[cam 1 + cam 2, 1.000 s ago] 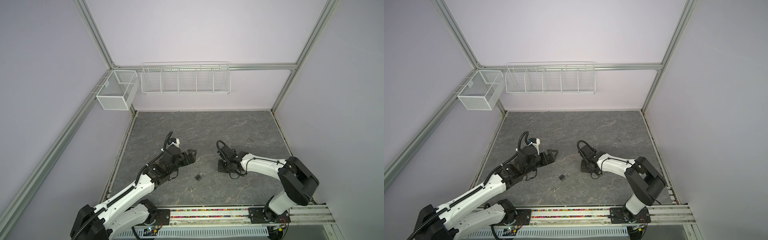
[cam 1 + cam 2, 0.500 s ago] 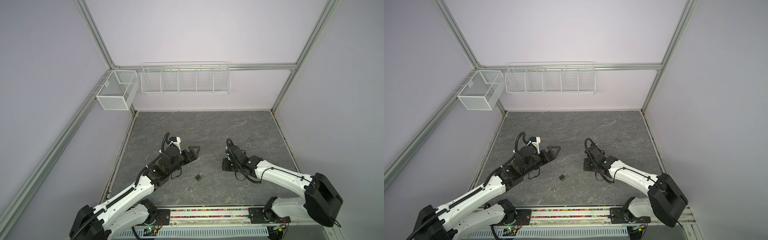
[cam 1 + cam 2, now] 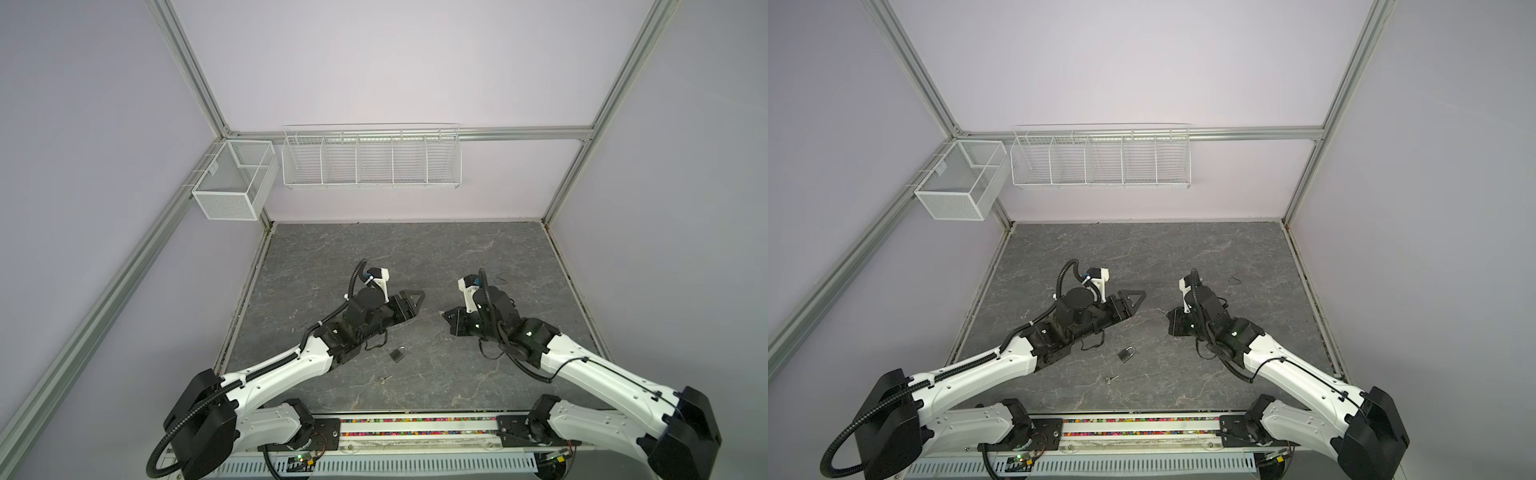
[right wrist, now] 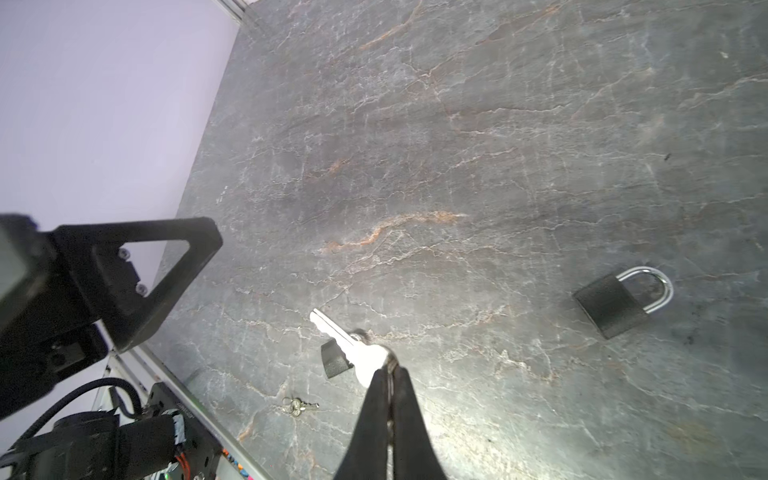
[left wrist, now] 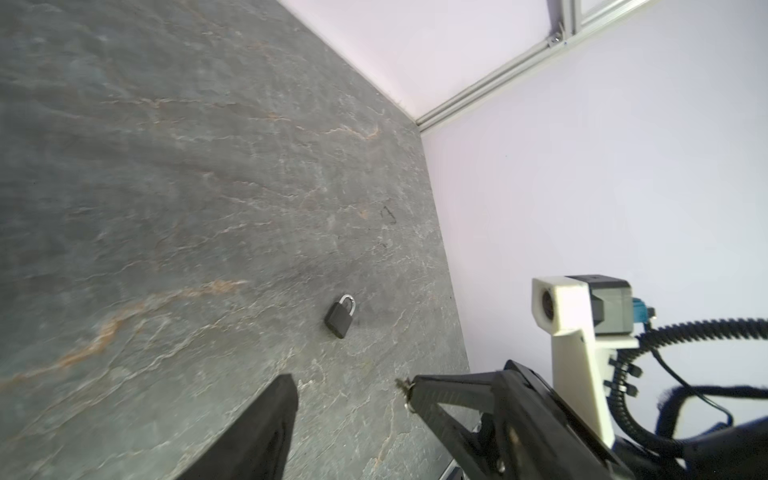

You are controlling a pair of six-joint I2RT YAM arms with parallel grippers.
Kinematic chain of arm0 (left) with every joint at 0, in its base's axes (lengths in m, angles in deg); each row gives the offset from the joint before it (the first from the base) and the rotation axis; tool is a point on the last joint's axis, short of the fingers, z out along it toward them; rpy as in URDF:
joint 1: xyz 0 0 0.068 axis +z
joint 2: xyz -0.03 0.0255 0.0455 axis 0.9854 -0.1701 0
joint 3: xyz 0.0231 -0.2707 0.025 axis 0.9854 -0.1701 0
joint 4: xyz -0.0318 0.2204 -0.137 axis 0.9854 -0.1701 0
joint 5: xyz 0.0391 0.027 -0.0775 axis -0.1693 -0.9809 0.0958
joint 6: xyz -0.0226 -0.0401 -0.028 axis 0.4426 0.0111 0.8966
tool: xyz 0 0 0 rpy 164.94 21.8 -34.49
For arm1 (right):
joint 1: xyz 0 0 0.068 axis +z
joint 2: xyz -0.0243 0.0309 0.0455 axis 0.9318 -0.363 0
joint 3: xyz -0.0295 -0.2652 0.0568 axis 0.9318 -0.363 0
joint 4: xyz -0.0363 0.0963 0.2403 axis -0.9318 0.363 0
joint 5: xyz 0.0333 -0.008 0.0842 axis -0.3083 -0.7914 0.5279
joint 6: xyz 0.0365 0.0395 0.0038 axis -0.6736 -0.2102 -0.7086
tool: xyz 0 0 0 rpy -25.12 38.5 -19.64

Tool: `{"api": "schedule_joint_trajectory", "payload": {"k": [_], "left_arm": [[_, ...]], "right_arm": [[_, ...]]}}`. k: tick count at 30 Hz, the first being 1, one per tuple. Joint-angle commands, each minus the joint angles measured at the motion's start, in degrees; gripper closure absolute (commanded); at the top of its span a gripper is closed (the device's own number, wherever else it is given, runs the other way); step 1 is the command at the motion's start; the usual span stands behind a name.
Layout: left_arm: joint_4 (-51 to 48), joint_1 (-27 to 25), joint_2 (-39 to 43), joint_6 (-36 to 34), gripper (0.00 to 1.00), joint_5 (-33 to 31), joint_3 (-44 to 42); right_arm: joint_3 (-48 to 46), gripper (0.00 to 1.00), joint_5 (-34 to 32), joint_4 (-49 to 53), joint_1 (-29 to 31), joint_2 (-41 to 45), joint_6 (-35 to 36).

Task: Unlock with the key
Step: 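Lift the key with the right gripper while the left gripper approaches it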

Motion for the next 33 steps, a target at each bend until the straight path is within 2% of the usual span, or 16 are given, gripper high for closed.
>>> {"api": "schedule_joint_trajectory", "payload": {"k": [1, 4, 14, 17, 21, 23, 29, 33], "left_arm": [[5.0, -1.2, -2.6, -1.1, 0.29, 0.9, 2.6], [5.3, -2.1, -4.5, -1.5, 0.38, 1.0, 3.7], [8.0, -4.0, -7.0, -2.6, 0.49, 1.8, 3.9], [7.6, -4.1, -6.6, -2.9, 0.58, 1.0, 3.6], [7.4, -4.1, -6.2, -2.8, 0.63, 0.5, 2.8], [7.6, -4.1, -6.2, -2.7, 0.70, 0.5, 2.7], [8.1, -4.1, -6.6, -2.3, 0.77, 0.9, 2.4], [8.2, -4.2, -6.8, -2.1, 0.78, 0.6, 1.9]], "right_arm": [[0.5, 0.94, 4.0, -3.8, 0.0, 2.2, 0.2], [0.6, 0.94, 4.7, -4.5, 0.0, 3.0, -0.7], [1.1, 0.94, 5.0, -6.1, 0.0, 3.1, -1.8], [1.2, 0.94, 4.2, -5.6, 0.0, 3.2, -2.1], [1.1, 0.94, 3.8, -5.4, -0.1, 3.5, -2.4], [1.1, 0.94, 3.3, -5.2, -0.1, 3.6, -2.8], [1.1, 0.94, 2.8, -5.6, -0.1, 3.8, -3.6], [0.9, 0.94, 2.1, -5.8, -0.2, 4.3, -3.9]]}}
